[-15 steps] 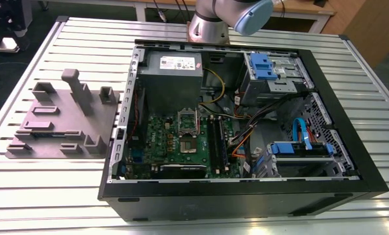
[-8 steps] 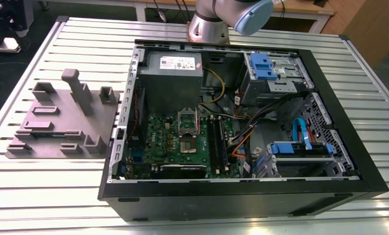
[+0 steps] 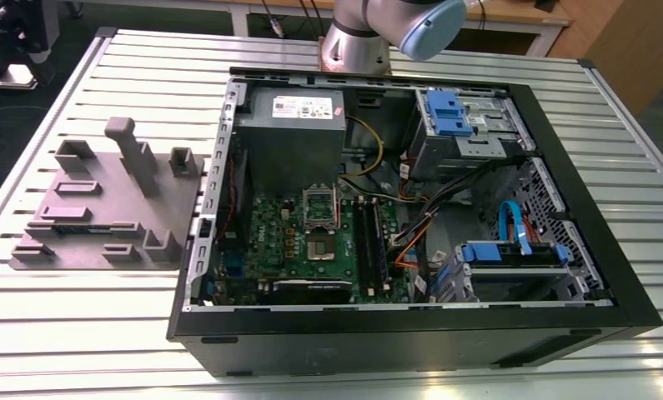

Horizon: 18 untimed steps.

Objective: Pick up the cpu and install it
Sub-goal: 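Pick up the cpu and move it towards the insertion slot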

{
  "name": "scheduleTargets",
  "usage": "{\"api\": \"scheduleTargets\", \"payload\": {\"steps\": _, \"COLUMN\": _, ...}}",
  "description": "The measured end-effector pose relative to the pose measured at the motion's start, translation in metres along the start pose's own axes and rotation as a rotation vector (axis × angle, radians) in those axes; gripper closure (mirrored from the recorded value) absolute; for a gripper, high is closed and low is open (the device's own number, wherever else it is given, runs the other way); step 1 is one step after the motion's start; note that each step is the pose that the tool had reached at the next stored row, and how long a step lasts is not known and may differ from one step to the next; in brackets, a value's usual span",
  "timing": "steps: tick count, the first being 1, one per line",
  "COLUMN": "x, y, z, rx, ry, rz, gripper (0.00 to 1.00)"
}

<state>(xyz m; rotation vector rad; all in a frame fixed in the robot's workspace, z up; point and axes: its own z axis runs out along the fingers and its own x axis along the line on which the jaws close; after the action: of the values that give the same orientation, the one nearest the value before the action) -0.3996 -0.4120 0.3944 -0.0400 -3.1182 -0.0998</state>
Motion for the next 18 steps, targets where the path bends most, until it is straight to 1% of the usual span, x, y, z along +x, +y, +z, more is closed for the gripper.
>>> {"api": "scheduleTargets", "payload": {"steps": 12, "x": -0.0020, "y": 0.0001, "z": -0.0001, "rx": 0.0000, "ry": 0.0000, "rz": 0.000, "gripper": 0.53}}
{"api": "scheduleTargets", "payload": {"steps": 16, "x": -0.0043, "y": 0.0001, "z": -0.0001, "rx": 0.0001, "ry": 0.0000, "rz": 0.000, "gripper": 0.53}}
{"api": "scheduleTargets", "payload": {"steps": 18, "x": -0.0067, "y": 0.0002, "z": -0.0002, "rx": 0.0000, "ry": 0.0001, "rz": 0.000, "gripper": 0.53}}
